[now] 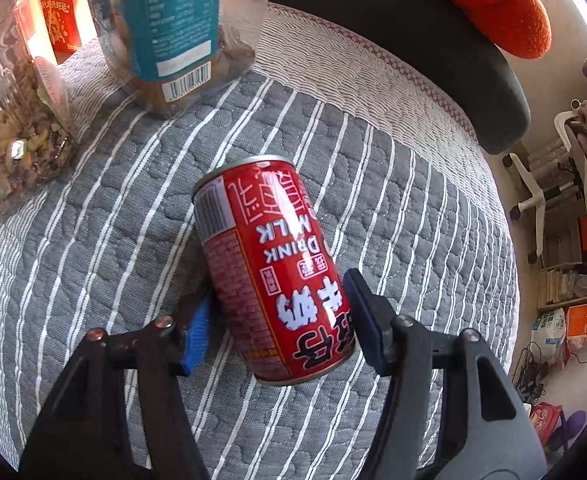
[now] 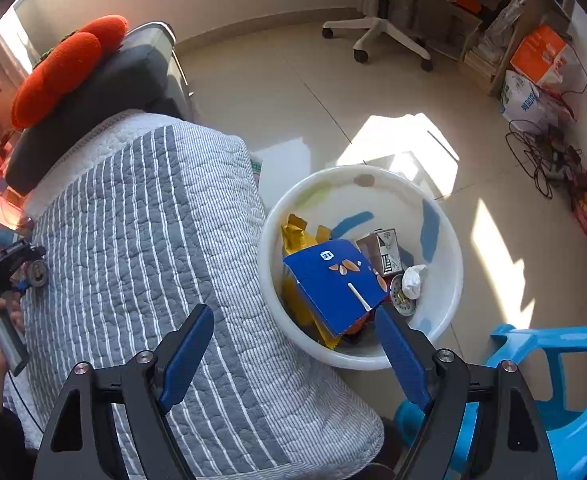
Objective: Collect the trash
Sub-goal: 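Move the left gripper to the bed and grasp the red milk-drink can, then carry the red can over the bucket and open the left gripper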
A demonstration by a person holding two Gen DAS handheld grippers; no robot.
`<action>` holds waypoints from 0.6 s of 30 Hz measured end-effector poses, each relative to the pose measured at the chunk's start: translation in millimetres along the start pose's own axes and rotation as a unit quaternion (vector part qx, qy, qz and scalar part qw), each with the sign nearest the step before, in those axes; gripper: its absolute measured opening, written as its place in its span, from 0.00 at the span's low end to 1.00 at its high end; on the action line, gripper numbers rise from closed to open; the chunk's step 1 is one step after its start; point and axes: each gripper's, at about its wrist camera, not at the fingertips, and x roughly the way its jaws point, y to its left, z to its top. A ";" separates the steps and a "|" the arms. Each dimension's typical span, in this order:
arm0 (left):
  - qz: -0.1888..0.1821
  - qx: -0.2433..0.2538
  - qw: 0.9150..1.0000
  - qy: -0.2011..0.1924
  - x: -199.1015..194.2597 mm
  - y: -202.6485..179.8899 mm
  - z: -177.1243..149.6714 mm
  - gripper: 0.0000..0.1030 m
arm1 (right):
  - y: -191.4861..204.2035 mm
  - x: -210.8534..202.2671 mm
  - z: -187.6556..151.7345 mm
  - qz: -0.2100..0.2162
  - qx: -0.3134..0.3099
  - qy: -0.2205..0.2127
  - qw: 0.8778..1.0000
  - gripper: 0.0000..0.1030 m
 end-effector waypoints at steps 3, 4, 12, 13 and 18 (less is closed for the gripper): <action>-0.019 0.046 0.999 0.010 -7.8 -29.2 -20.4 0.58 | -6.2 -3.5 0.6 0.001 0.016 -0.003 1.000 0.82; -0.027 0.064 0.998 0.012 -10.9 -39.6 -27.3 0.56 | -10.0 -5.1 0.9 0.002 0.024 -0.005 1.000 0.82; -0.079 0.213 0.973 0.029 -23.6 -116.7 -80.6 0.52 | -66.0 -22.6 0.2 -0.003 0.112 -0.027 0.993 0.82; -0.087 0.231 0.969 0.027 -25.7 -125.0 -85.9 0.52 | -73.4 -24.5 -1.2 -0.004 0.120 -0.028 0.992 0.82; -0.156 0.309 0.938 0.016 -52.5 -175.2 -119.4 0.52 | -103.4 -35.6 -7.8 -0.011 0.141 -0.039 0.989 0.82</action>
